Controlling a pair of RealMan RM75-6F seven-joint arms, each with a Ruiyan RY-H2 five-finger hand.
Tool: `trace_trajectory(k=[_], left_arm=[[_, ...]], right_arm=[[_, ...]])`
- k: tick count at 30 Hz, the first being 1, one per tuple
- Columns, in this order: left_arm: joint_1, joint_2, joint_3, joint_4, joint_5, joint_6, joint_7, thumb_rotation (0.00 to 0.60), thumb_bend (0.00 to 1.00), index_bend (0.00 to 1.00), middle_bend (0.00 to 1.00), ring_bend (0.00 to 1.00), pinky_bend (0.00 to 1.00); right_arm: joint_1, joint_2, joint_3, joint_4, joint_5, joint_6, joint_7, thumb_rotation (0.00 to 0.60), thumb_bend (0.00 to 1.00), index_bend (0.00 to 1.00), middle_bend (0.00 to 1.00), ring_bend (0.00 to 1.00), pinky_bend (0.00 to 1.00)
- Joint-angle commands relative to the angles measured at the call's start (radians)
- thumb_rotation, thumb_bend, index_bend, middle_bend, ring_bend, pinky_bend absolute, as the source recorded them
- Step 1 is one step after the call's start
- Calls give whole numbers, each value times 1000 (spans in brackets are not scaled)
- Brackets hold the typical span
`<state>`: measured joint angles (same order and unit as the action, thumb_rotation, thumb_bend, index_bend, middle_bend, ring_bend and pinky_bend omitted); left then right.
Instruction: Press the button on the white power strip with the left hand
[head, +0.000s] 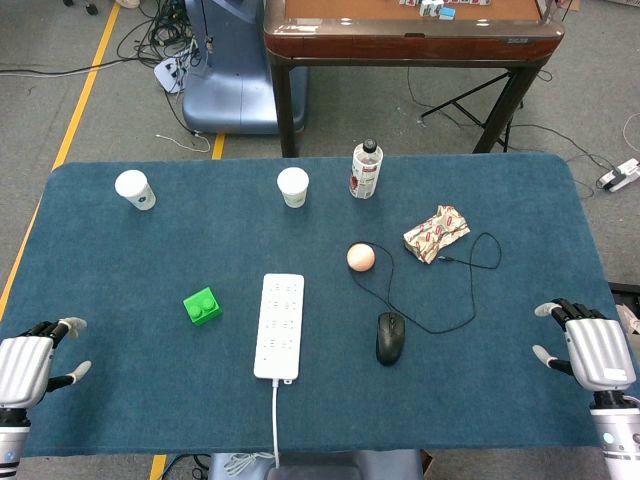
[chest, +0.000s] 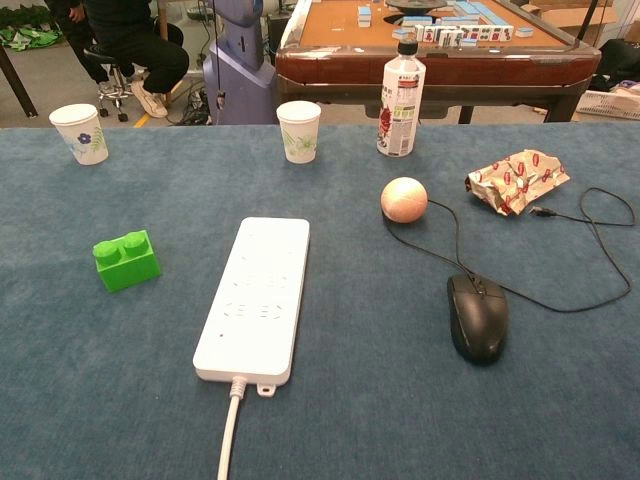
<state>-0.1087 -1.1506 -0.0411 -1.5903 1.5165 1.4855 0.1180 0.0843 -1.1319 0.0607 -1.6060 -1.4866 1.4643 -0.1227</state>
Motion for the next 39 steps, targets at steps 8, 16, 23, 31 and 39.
trace_trajectory(k=[8, 16, 23, 31, 39], left_arm=[[-9, -11, 11, 9, 48, 12, -11, 600, 97, 444, 483, 514, 834], [-57, 5, 33, -5, 232, 60, -135, 600, 491, 295, 918, 946, 1000], [-166, 73, 55, -147, 358, -57, -124, 600, 580, 297, 1000, 1000, 1000], [-292, 35, 24, -244, 393, -237, 20, 600, 586, 199, 1000, 1000, 1000], [-383, -38, -3, -233, 350, -405, 194, 600, 591, 208, 1000, 1000, 1000]], right_arm=[[-5, -2, -8, 4, -17, 10, 4, 600, 101, 389, 384, 389, 490], [-17, -8, -17, 5, -43, 38, 12, 600, 101, 389, 386, 389, 490], [-34, 0, -15, 14, -63, 80, 60, 600, 101, 389, 387, 389, 490], [-50, 18, -8, 26, -60, 107, 121, 600, 100, 389, 387, 389, 490], [-72, 33, -2, 39, -64, 146, 192, 600, 101, 389, 387, 389, 490]])
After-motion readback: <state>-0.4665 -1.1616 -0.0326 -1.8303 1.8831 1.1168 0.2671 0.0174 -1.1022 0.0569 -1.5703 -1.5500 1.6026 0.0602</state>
